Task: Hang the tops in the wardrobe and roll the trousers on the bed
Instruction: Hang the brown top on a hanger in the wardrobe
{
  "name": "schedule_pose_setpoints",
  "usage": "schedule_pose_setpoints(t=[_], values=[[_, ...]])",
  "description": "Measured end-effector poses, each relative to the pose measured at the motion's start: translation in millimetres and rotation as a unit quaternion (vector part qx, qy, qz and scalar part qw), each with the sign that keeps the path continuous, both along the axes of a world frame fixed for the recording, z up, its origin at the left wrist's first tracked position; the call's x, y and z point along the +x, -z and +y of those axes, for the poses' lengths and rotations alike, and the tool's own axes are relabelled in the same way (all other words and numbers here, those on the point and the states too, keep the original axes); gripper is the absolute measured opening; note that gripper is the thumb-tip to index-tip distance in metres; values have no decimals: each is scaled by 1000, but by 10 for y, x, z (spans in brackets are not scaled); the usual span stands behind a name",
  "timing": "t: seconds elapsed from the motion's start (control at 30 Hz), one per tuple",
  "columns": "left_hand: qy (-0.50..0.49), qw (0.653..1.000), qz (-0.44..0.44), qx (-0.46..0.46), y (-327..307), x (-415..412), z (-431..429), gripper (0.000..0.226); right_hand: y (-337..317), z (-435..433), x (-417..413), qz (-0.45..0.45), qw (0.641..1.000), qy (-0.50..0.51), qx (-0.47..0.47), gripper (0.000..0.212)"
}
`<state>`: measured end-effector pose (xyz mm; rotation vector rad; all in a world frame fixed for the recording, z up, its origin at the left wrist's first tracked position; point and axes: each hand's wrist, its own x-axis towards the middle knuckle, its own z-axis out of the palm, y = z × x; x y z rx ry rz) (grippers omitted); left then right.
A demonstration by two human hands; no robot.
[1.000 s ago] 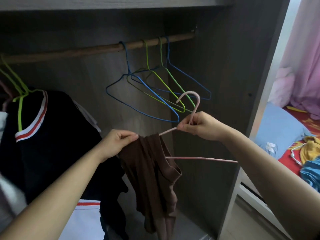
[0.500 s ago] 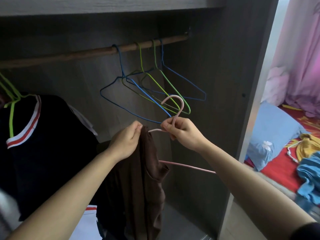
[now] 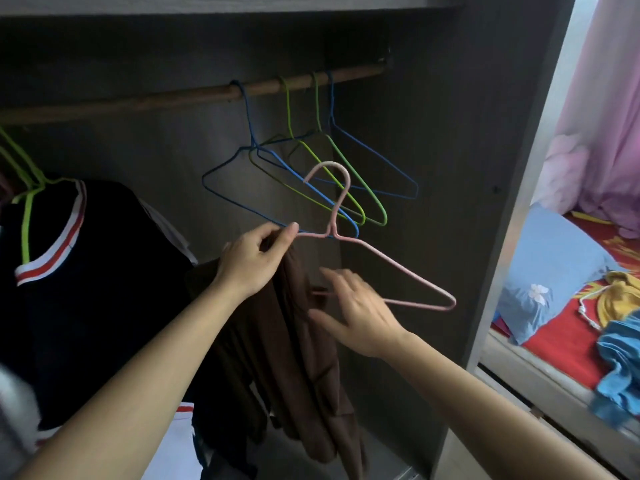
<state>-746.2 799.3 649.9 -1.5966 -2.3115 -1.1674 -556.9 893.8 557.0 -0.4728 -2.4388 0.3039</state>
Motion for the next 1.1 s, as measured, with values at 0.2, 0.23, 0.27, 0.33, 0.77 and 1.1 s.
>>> schedule_pose_setpoints(t=[0.2,0.23,0.27,0.33,0.77,1.1], values=[[-76,988,137,-14,41,11,37,64,39,-127,-104,41,996,-72,16,15],[-88,986,138,-22,49,-32,35,63,56,-172,-97,57,993,-99,-9,10],[-100,985,135,-31,54,-78,32,61,71,-216,-89,64,989,-121,-50,11],[-114,985,126,-43,62,-155,13,48,87,-269,-78,56,981,-133,-133,19],[-174,957,234,-16,192,-642,-213,22,89,71,103,-249,968,9,-3,46],[-180,968,174,-5,292,-971,-281,22,322,62,338,62,979,92,-172,68]])
